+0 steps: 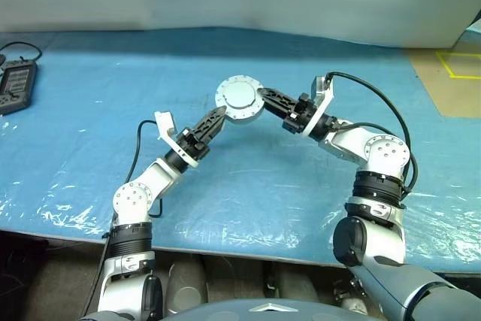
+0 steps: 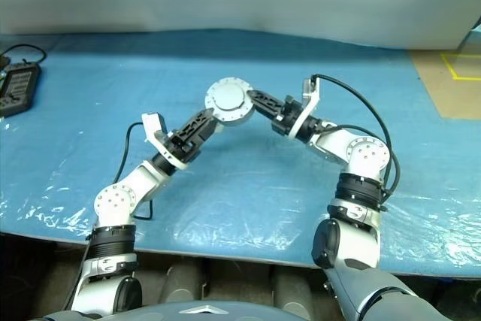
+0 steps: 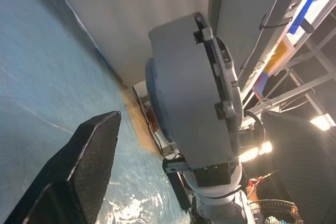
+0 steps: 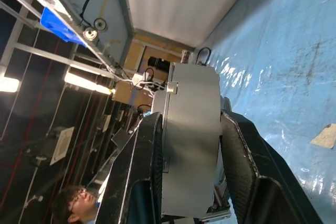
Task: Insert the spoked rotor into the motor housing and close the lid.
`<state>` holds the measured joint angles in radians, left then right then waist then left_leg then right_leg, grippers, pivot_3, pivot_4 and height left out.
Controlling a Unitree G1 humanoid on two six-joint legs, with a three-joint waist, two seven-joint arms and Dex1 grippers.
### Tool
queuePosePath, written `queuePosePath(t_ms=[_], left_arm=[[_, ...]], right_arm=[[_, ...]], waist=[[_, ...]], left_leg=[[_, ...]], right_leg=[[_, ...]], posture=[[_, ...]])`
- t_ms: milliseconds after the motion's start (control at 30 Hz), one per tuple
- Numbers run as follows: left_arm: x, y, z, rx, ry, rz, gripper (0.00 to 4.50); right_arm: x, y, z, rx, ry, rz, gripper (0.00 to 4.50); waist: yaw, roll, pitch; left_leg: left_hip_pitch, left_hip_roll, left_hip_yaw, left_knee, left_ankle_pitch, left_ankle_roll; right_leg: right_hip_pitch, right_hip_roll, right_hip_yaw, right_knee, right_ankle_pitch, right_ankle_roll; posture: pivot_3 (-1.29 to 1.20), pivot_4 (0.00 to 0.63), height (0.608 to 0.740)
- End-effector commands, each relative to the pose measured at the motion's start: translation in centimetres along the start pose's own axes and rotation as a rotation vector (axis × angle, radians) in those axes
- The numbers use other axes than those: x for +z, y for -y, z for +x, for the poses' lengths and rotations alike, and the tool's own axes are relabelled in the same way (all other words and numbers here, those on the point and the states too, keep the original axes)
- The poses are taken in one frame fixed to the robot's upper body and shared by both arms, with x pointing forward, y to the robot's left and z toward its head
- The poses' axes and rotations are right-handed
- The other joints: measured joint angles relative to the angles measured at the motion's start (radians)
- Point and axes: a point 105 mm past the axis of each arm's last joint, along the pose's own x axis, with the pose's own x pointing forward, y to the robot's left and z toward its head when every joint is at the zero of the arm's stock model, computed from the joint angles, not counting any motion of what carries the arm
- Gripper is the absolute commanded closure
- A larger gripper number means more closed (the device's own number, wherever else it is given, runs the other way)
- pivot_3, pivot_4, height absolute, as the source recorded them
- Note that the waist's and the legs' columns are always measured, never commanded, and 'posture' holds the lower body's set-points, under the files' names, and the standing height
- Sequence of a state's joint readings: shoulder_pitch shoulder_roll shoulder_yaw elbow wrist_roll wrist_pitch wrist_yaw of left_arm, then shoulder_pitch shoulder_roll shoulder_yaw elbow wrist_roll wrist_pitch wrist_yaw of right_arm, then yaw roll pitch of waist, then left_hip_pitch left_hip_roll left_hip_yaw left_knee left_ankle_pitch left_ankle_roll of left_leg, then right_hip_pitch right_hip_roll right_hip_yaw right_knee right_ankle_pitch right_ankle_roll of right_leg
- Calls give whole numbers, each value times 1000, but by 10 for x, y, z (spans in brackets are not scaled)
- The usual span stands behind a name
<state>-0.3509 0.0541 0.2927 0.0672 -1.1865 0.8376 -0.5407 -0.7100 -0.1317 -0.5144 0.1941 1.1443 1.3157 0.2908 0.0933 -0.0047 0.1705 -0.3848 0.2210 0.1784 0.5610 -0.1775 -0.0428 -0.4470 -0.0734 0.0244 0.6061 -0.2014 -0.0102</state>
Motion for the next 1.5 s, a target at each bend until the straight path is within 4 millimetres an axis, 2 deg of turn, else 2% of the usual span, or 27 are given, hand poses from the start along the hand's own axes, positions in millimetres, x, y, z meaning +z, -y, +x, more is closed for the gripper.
queuePosePath(t_ms=[33, 233, 400, 500, 633, 967, 1133, 1200, 1333, 1500], left_arm=[[4, 9, 7, -50, 18, 0, 34], [-5, 17, 14, -98, -23, -11, 34], [-11, 16, 14, -106, -60, -26, 34], [-10, 17, 12, -121, -50, -28, 658], [-6, 15, 13, -116, -27, -26, 1890], [-5, 5, 14, -55, -7, -19, 1912], [-2, 2, 14, -32, 14, 3, 1912], [2, -2, 15, -14, 33, 50, 1912], [10, -11, 16, 42, 87, 95, 1912], [38, -29, 9, 170, 216, 160, 1912]], right_arm=[[-2, -27, 3, 117, -18, -54, 3301], [-15, -24, 5, 112, -47, -46, 3301], [-15, -25, 4, 115, -45, -52, 3301], [-13, -25, 4, 114, -40, -57, 3301], [-13, -24, 4, 109, -33, -54, 3301], [-11, -22, 4, 95, -19, -91, 3301], [-4, -17, 3, 59, 25, -154, 1775], [3, -15, 4, 31, 67, -201, 1016], [15, -3, 6, -47, 149, -262, 1016], [10, 2, 0, -58, 120, -345, 1016]], waist=[[0, 0, 0], [1, 0, 0], [1, 0, 0], [1, 0, 0], [1, 0, 0], [1, 0, 0], [1, 0, 0], [1, 0, 0], [1, 0, 0], [1, 0, 0]], left_leg=[[0, 0, 0, 0, 0, 0], [0, 0, -1, 2, 0, 0], [0, 0, -1, 2, 0, 0], [0, 0, -1, 2, 0, 0], [0, 0, -1, 3, 0, 0], [1, 0, -2, 4, 0, 0], [1, 0, -2, 5, 0, 0], [1, 0, -2, 5, 0, 0], [1, 0, -3, 5, 0, 0], [1, 0, -3, 6, 0, 0]], right_leg=[[0, 0, 0, 0, 0, 0], [1, 0, 0, 0, 1, 1], [1, 0, 0, 0, 1, 1], [1, 0, 0, 1, 1, 1], [1, 0, 0, 1, 1, 1], [4, 0, -1, 1, 1, 2], [4, 0, -1, 1, 1, 2], [4, 0, -1, 1, 1, 2], [5, 0, -1, 1, 1, 2], [5, 0, -1, 1, 1, 2]], posture=[[0, 150, 740], [0, 150, 740], [0, 150, 740], [0, 150, 740], [0, 150, 740], [0, 150, 740], [0, 150, 740], [0, 150, 740], [0, 150, 740], [0, 150, 740]])
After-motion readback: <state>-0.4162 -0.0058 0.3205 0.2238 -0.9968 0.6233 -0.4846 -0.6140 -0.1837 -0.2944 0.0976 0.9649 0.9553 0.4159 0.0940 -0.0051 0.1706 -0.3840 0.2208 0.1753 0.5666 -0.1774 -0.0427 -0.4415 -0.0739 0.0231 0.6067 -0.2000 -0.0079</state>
